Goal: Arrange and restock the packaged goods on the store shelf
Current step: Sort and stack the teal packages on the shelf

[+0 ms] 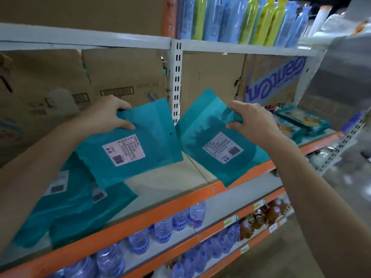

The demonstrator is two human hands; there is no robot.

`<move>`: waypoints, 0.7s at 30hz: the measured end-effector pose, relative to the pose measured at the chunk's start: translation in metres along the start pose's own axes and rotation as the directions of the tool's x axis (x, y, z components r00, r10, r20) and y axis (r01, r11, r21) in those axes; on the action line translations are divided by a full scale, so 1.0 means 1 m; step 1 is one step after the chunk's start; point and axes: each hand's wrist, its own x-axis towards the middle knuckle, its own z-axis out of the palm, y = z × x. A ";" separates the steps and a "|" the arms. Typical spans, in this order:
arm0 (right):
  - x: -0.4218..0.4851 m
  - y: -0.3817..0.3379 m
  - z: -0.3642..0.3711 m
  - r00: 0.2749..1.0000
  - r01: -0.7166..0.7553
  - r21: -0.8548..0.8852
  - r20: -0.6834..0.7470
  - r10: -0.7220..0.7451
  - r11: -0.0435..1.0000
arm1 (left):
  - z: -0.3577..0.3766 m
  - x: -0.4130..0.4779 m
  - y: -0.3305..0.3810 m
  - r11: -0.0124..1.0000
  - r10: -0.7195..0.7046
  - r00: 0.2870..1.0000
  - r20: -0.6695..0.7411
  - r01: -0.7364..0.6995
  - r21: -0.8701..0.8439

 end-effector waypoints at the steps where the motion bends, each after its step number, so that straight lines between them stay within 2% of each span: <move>1: 0.003 0.013 0.001 1.000 -0.008 0.000 -0.001 0.008 1.000 | 0.005 0.009 0.006 1.000 0.001 1.000 0.006 -0.001 -0.003; 5: 0.021 0.070 0.006 1.000 0.007 0.023 -0.020 -0.007 1.000 | 0.029 0.043 0.040 1.000 -0.010 1.000 -0.015 0.010 0.004; 12: 0.056 0.192 -0.011 0.995 0.032 0.038 -0.092 -0.028 0.999 | 0.078 0.114 0.121 0.996 -0.068 0.989 -0.130 0.060 -0.063; 15: 0.066 0.239 -0.017 0.996 0.019 0.045 -0.091 -0.014 0.999 | 0.102 0.143 0.156 0.995 -0.055 0.983 -0.176 0.039 -0.095; 21: 0.079 0.312 -0.005 0.995 -0.043 0.137 -0.081 0.055 0.990 | 0.149 0.202 0.206 0.993 -0.006 0.998 -0.055 -0.001 -0.119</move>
